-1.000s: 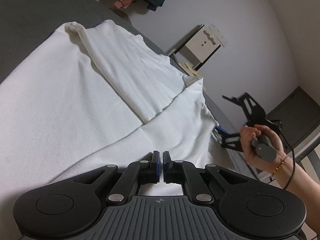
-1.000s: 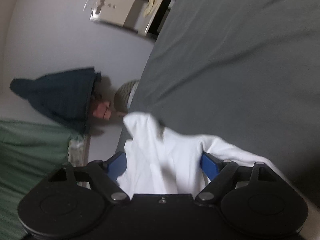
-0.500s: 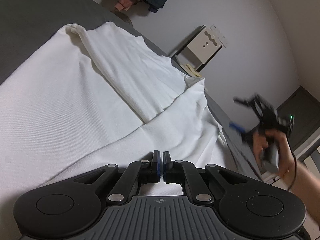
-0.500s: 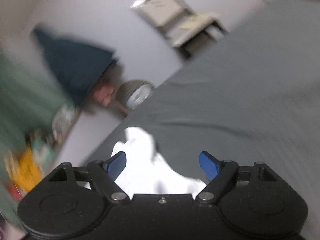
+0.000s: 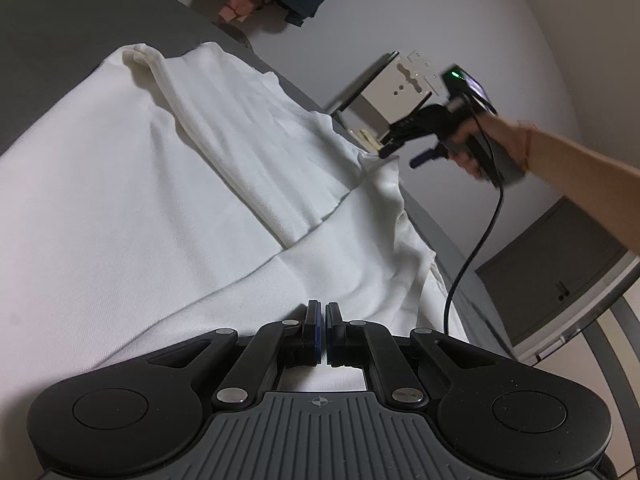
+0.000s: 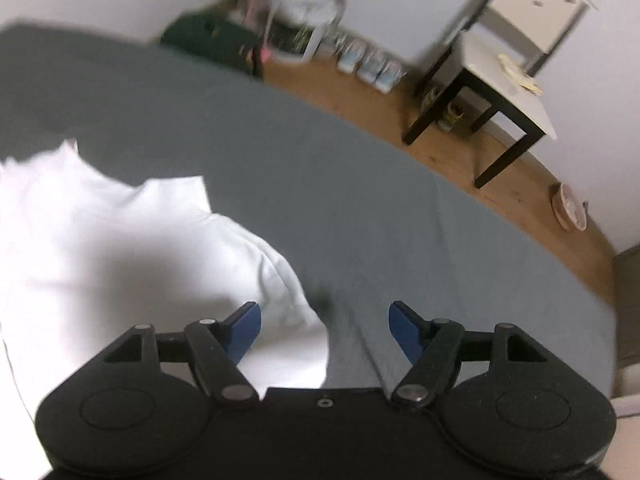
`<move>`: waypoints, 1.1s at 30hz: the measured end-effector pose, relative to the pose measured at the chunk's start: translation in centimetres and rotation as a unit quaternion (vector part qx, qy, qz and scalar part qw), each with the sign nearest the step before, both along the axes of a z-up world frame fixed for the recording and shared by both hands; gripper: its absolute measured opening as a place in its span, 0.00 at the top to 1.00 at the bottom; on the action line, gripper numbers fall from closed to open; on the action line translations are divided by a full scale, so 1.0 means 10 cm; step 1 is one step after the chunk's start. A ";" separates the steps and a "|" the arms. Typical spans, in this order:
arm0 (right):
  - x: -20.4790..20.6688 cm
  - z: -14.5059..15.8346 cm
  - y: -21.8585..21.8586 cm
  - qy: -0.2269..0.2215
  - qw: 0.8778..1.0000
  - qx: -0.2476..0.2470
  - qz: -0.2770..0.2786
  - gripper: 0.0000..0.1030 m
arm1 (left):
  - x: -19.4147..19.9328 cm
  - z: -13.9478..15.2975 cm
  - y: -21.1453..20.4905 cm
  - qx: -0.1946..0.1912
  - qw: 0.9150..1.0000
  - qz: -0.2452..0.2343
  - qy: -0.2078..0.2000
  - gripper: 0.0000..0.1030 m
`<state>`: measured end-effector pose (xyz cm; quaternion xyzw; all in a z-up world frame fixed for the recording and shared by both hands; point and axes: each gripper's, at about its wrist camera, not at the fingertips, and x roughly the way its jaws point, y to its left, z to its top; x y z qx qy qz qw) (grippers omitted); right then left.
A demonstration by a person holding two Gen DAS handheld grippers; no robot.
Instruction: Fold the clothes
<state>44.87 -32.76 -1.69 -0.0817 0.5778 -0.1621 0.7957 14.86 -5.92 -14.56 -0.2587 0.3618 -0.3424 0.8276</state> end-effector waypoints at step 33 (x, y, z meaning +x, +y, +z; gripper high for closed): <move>-0.66 -0.17 -0.25 -0.023 0.993 0.116 0.029 0.78 | -0.03 0.04 -0.02 0.011 1.000 -0.001 0.007 0.96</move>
